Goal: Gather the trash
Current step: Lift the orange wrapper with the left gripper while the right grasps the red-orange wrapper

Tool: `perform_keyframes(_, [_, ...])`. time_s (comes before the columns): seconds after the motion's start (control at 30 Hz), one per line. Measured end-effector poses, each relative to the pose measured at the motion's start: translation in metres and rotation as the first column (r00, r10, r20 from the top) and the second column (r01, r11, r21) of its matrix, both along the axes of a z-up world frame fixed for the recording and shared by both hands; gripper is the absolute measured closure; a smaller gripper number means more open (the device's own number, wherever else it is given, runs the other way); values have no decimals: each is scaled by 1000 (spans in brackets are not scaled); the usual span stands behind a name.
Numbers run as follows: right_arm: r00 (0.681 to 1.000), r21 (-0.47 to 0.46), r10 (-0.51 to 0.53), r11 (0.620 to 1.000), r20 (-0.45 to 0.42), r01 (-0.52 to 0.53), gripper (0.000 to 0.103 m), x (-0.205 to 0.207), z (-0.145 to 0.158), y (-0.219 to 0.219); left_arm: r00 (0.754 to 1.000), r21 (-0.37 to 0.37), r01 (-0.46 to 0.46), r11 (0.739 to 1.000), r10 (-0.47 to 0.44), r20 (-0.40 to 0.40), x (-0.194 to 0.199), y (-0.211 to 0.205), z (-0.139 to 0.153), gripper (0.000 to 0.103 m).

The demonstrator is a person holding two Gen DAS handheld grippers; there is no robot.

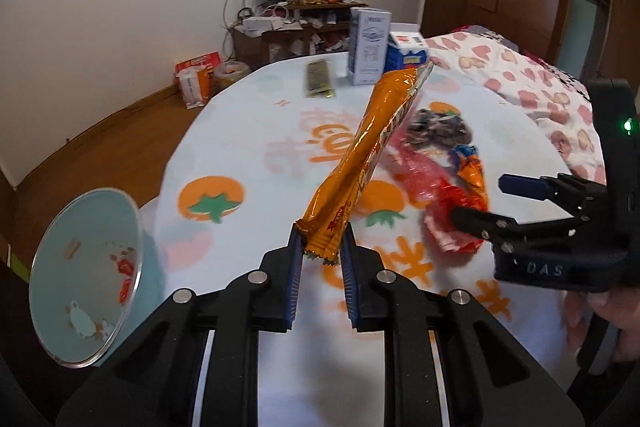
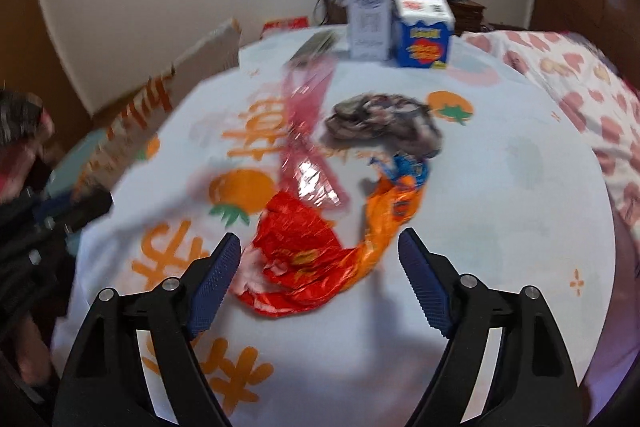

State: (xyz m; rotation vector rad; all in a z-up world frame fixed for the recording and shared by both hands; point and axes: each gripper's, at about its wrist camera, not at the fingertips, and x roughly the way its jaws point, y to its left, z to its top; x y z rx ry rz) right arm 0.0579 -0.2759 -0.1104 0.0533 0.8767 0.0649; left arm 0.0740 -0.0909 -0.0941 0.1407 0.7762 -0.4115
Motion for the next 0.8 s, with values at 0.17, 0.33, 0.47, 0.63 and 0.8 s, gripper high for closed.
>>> perform_keyframes(0.17, [999,-123,-20,992,-39,15,23,-14,-3,-27,996,-7,-80,997,80,-36,11,27,-12,84])
perform_keyframes(0.33, [988,-180,-152,973,-18,146,23,-41,4,-88,990,-17,-129,991,128,-65,17,44,-21,84])
perform_keyframes(0.47, [986,-106,-159,981,44,163,23,-53,19,-100,987,-15,-149,989,148,-56,15,45,-19,84])
perform_keyframes(0.63, [989,-21,-133,991,64,134,25,-34,12,-89,986,9,-162,987,162,-23,9,42,-15,84])
perform_keyframes(0.8, [988,57,-141,988,-62,144,49,-14,-19,-92,986,10,-162,987,162,-30,8,45,-14,84])
